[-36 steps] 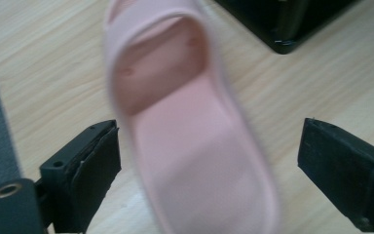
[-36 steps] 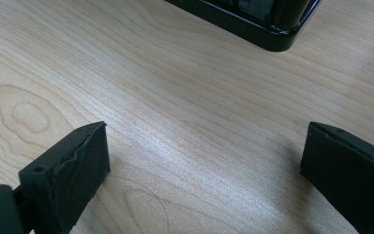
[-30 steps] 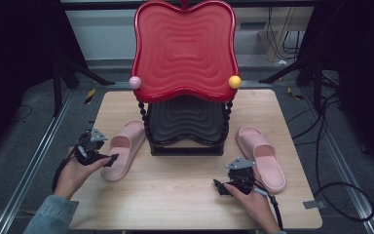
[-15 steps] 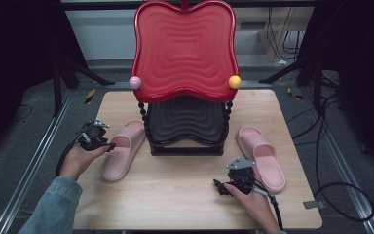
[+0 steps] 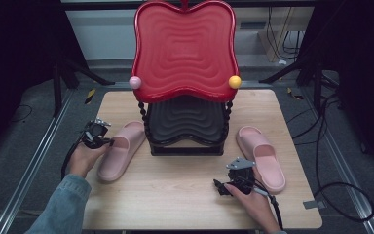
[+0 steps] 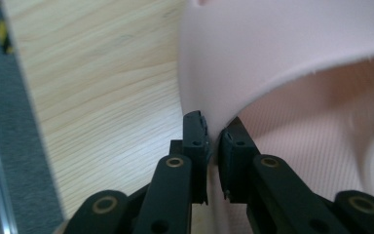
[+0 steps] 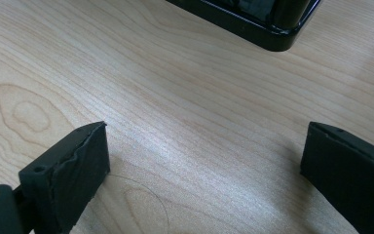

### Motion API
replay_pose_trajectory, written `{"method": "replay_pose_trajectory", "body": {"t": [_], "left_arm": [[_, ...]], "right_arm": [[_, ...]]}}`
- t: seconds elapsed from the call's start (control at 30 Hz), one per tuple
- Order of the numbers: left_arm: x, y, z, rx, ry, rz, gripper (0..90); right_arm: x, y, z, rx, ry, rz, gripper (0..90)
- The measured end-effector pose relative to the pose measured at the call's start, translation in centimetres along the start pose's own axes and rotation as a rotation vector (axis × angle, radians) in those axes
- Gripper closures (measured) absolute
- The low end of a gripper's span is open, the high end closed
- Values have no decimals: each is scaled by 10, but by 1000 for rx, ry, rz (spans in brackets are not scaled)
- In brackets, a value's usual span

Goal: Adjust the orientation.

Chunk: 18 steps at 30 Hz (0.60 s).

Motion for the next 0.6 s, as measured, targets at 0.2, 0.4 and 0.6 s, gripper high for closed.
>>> {"method": "replay_pose_trajectory", "body": {"t": [0.2, 0.4, 0.6], "left_arm": [[-33, -2, -21, 11, -49, -16, 843], [-85, -52, -57, 104, -123, -105, 844], [-77, -108, -54, 181, -126, -192, 844]], "right_arm": [[0, 0, 0, 0, 0, 0, 40], [0, 0, 0, 0, 0, 0, 40], [0, 0, 0, 0, 0, 0, 40]]}}
Point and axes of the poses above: each handheld gripper's, and its own axes: x roughly forward along the jaws, z roughly out of its top, y roughly to its left, the point moved 3 cm from there along x, roughly forward along the jaws, and after that the axes turned 4 degrees about -y, right-handed, at the moved point
